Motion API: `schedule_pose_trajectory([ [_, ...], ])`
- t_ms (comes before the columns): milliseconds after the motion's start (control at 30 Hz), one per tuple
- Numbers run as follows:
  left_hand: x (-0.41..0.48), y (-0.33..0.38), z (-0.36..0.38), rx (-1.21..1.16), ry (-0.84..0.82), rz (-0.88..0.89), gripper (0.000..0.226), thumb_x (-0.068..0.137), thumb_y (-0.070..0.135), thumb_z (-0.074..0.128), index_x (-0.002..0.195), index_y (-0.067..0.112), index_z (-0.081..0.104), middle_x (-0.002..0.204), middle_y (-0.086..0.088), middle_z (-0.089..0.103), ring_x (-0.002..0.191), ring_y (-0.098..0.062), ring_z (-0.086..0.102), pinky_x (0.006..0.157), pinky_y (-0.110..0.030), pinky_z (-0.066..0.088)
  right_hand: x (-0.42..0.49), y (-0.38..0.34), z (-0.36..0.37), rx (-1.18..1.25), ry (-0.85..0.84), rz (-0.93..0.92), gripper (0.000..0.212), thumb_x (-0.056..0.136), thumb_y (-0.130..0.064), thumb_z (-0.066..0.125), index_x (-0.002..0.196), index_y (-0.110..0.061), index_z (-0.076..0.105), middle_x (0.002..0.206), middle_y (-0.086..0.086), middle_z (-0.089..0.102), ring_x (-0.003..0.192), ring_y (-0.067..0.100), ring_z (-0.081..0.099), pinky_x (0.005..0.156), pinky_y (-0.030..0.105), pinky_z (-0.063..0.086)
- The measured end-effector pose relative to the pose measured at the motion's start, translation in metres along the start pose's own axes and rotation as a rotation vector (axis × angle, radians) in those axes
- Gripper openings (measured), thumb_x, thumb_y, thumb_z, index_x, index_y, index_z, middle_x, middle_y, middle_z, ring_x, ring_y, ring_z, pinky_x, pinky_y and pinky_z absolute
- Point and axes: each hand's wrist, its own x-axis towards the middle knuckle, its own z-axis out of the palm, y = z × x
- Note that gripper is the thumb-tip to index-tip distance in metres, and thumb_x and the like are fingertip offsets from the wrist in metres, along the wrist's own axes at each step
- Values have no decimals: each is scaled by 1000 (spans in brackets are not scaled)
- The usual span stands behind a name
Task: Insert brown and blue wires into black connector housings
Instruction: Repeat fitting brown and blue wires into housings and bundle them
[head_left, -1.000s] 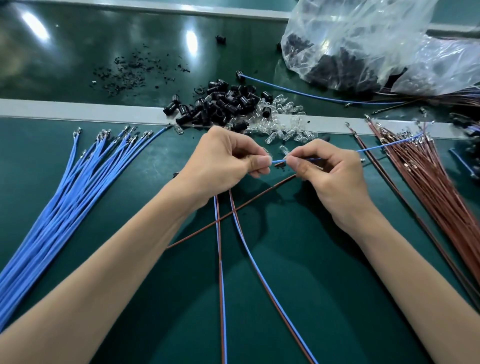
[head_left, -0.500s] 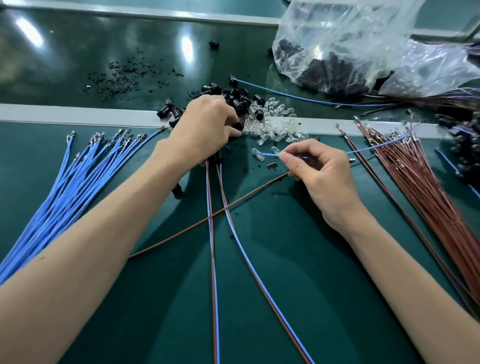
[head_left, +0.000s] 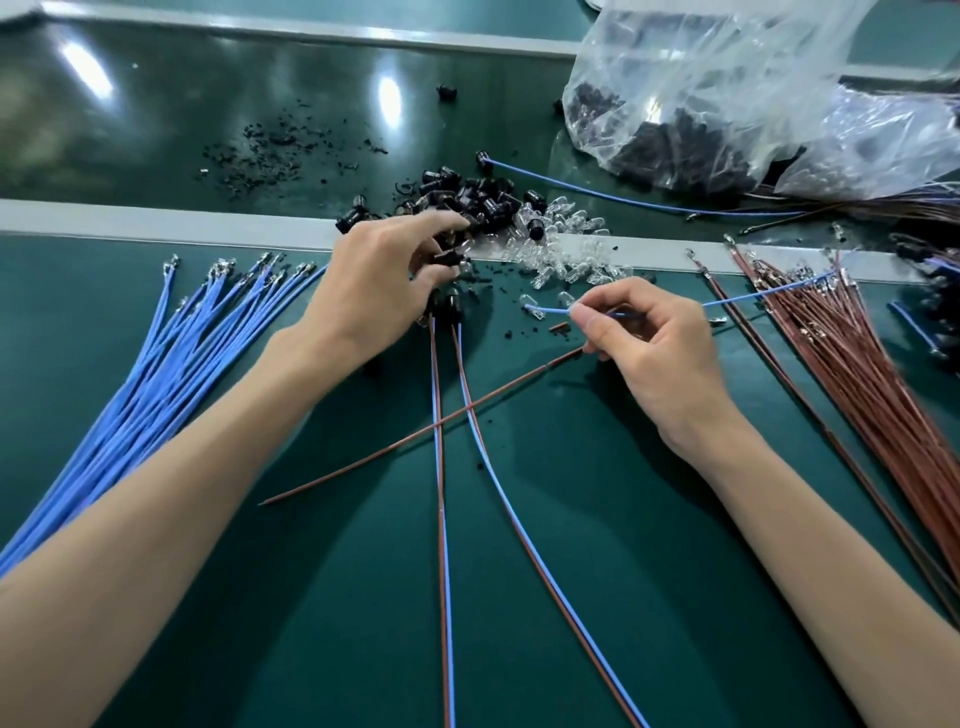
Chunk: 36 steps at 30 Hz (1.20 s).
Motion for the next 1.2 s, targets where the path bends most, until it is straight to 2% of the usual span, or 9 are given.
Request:
schedule_pose_trajectory([
  [100, -3, 9, -2, -35, 37, -3, 23, 90, 16, 64, 112, 14, 70, 90, -5, 68, 80, -22, 60, 76, -27, 45, -1, -1, 0, -16, -2, -15, 14, 85, -15, 68, 79, -27, 66, 64, -14, 62, 61, 3, 57, 64, 20, 47],
  [167, -11, 20, -4, -215, 57, -49, 17, 89, 13, 65, 104, 15, 71, 93, 0, 68, 82, -13, 60, 71, -16, 46, -1, -3, 1, -22, -8, -41, 16, 87, -14, 67, 79, -28, 64, 65, -15, 61, 61, 3, 57, 64, 19, 48],
  [267, -32, 32, -5, -452, 30, -152, 18, 87, 14, 68, 99, 28, 69, 95, 10, 59, 89, -6, 54, 71, -20, 47, -3, -7, 2, -24, -8, -88, 18, 87, -13, 65, 79, -28, 62, 65, -16, 61, 60, 3, 57, 62, 17, 47],
  [333, -47, 36, -6, -549, 49, -202, 21, 85, 14, 69, 94, 33, 67, 91, 7, 54, 79, 0, 49, 70, -15, 41, -5, -11, 5, -45, -3, -133, 18, 86, -15, 64, 79, -30, 60, 66, -16, 60, 60, 4, 57, 61, 20, 47],
  [533, -73, 48, -9, -891, 150, -306, 19, 75, 25, 70, 92, 27, 62, 82, 10, 66, 78, -11, 65, 78, -17, 51, -18, -22, 26, -25, -32, -261, 15, 85, -11, 62, 81, -25, 59, 71, -14, 59, 58, 9, 57, 61, 25, 49],
  [733, -76, 49, -4, -986, 147, -266, 23, 79, 10, 70, 98, 20, 61, 89, 2, 69, 85, -23, 71, 82, -19, 50, -18, -23, 25, 9, 57, -215, 16, 84, -13, 61, 77, -27, 57, 66, -11, 58, 53, 17, 56, 55, 29, 48],
  [900, -78, 50, -5, -944, 134, -267, 15, 77, 16, 68, 92, 19, 66, 82, 6, 73, 81, -14, 71, 78, -17, 51, -20, -24, 25, -31, 47, -251, 15, 85, -10, 61, 78, -23, 57, 67, -8, 59, 54, 14, 55, 54, 28, 48],
  [1067, -78, 50, -4, -895, 130, -258, 18, 74, 16, 72, 89, 22, 67, 81, 13, 73, 78, -4, 68, 75, -13, 49, -22, -22, 26, -102, -16, -335, 5, 85, -4, 61, 80, -5, 63, 70, -2, 59, 56, 13, 56, 55, 27, 48],
  [1200, -78, 49, -2, -889, 118, -235, 20, 73, 12, 72, 90, 20, 67, 82, 19, 72, 77, 3, 66, 75, -10, 48, -22, -21, 24, -73, 16, -336, 9, 85, -4, 60, 80, -11, 60, 70, -7, 58, 56, 14, 56, 55, 26, 48],
])
